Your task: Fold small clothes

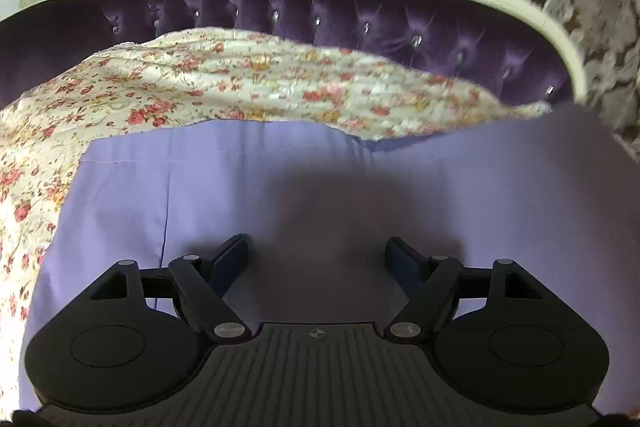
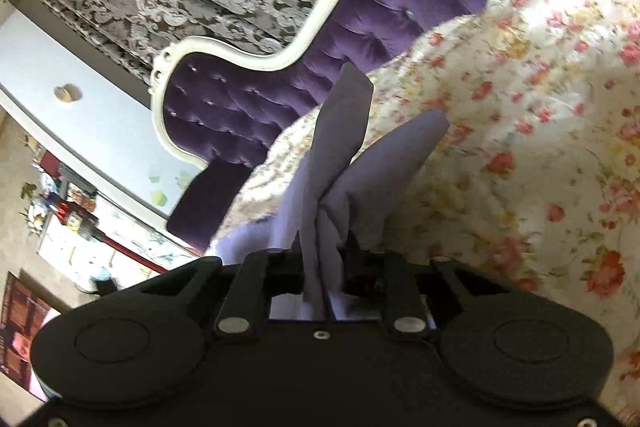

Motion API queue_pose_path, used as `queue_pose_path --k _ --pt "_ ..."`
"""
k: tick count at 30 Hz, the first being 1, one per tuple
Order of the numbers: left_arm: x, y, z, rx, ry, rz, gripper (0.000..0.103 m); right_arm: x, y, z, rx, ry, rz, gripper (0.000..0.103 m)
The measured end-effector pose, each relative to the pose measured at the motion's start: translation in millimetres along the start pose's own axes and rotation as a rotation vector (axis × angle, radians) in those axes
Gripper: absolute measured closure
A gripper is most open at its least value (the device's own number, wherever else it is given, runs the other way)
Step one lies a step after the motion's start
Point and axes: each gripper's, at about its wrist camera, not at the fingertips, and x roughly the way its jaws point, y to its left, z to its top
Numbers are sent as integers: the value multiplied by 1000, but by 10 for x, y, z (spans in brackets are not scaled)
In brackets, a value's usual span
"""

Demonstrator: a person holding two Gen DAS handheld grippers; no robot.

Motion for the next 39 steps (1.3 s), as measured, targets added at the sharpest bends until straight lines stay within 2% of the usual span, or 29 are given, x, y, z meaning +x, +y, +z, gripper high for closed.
queue_pose_path --k 5,9,12,15,19,25,29,32,35,39 --pt "62 -106 -81 80 -29 59 26 74 319 66 3 25 19 75" --pt "-185 31 -33 34 -41 15 38 108 522 99 -17 39 1 75" --pt "-526 114 -87 -5 -92 -33 38 116 597 113 -10 43 -14 75" --pt "-826 78 -232 29 -114 -82 38 141 640 129 7 46 -21 75" --pt "-943 -41 -515 93 -71 -148 38 136 717 140 4 49 -35 75" --pt "-708 -237 -857 152 -36 -110 37 174 893 121 9 78 -17 75" --pt "-615 -248 -892 147 -52 -99 35 341 1138 46 -32 116 11 75" --pt "-660 -204 -858 131 -49 -122 36 546 1369 -30 -71 160 41 75" --pt "-815 3 -827 73 -49 -165 37 801 1620 -161 -124 214 67 75" --pt "-1097 422 -823 -12 -108 -148 37 1165 1864 -381 -190 275 79 75"
